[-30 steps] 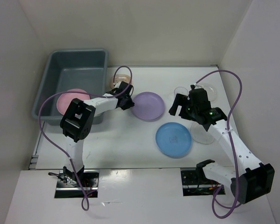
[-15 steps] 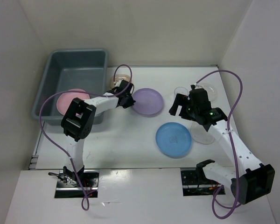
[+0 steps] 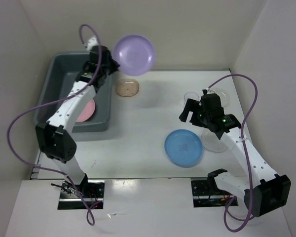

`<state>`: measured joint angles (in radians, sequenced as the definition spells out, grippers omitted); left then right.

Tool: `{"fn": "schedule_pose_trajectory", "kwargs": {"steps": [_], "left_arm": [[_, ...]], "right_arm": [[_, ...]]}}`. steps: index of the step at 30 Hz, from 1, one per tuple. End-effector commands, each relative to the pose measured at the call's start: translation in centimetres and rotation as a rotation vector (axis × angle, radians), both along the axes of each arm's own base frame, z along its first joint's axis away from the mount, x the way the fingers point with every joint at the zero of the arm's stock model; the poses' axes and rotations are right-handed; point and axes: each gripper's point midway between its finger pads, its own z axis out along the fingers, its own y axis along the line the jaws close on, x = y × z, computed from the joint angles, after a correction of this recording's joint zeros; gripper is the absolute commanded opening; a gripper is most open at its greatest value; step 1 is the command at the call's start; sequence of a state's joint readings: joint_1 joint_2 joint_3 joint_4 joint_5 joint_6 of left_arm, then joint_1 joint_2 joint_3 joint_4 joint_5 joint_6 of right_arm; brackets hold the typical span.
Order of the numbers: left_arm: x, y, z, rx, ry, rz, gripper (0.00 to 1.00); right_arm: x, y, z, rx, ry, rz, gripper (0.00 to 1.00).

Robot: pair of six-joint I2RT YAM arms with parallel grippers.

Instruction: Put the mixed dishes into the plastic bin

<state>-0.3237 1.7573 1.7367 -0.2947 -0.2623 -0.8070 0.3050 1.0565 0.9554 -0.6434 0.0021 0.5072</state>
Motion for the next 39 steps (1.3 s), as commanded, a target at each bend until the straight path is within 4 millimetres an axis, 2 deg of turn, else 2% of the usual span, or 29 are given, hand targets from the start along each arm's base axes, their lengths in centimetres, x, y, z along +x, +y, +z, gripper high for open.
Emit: {"fn": "schedule_pose_trajectory", "kwargs": {"steps": [1, 2, 5, 6, 8, 9, 12, 14, 15, 17, 21, 28, 33, 36, 37, 39], "left_arm": [[-0.7, 9.4, 1.9, 0.111, -0.018, 0.227, 0.0], [-1.6, 13.3, 2.7, 0.111, -0.029, 0.306, 0.0], [-4.1, 19.2, 0.5, 0.105, 0.033, 0.418, 0.0], [-5.0, 22.5, -0.3, 0.109, 0.06, 0.487, 0.0], [-6.2, 24.9, -1.6, 0.107, 0.098, 0.532, 0.0], [-7.1, 26.2, -3.5, 0.108, 0.149, 0.555, 0.0], [-8.0, 26.9, -6.3, 0.141, 0.226, 0.565, 0.0], [-8.9, 27.2, -9.8, 0.166, 0.311, 0.582, 0.0], [-9.3, 27.4, -10.5, 0.174, 0.328, 0.591, 0.0], [-9.8, 27.6, -13.7, 0.196, 0.416, 0.597, 0.0], [-11.6, 28.6, -17.1, 0.258, 0.517, 0.649, 0.0], [-11.7, 29.1, -19.1, 0.284, 0.553, 0.668, 0.0], [-12.1, 29.3, -19.6, 0.288, 0.561, 0.684, 0.0], [-12.2, 29.8, -20.3, 0.232, 0.574, 0.676, 0.0], [-12.1, 30.5, -19.5, 0.197, 0.536, 0.685, 0.0], [-12.4, 30.5, -19.1, 0.166, 0.516, 0.687, 0.0]], "right_arm": [[0.6, -0.1, 1.4, 0.01, -0.063, 0.001, 0.98], [0.6, -0.1, 1.4, 0.011, -0.063, 0.001, 0.98], [0.6, 0.0, 1.2, 0.008, -0.054, 0.015, 0.98], [0.6, 0.0, 1.1, 0.008, -0.054, 0.015, 0.98], [0.6, 0.0, 1.1, 0.008, -0.054, 0.015, 0.98], [0.6, 0.0, 1.1, 0.008, -0.054, 0.015, 0.98], [0.6, 0.1, 0.8, 0.005, -0.044, 0.016, 0.98], [0.7, 0.2, 0.6, 0.008, -0.032, 0.022, 0.98], [0.7, 0.2, 0.6, 0.008, -0.032, 0.022, 0.98], [0.8, 0.3, 0.7, 0.01, -0.041, 0.022, 0.98], [0.8, 0.3, 0.7, 0.01, -0.041, 0.022, 0.98], [0.9, 0.1, 0.7, 0.004, -0.043, 0.016, 0.98], [0.9, 0.1, 0.7, 0.004, -0.043, 0.016, 0.98], [0.9, 0.1, 0.7, 0.004, -0.043, 0.016, 0.98], [0.9, 0.1, 0.7, 0.004, -0.043, 0.016, 0.98], [0.9, 0.1, 0.7, 0.004, -0.043, 0.016, 0.98]]}}
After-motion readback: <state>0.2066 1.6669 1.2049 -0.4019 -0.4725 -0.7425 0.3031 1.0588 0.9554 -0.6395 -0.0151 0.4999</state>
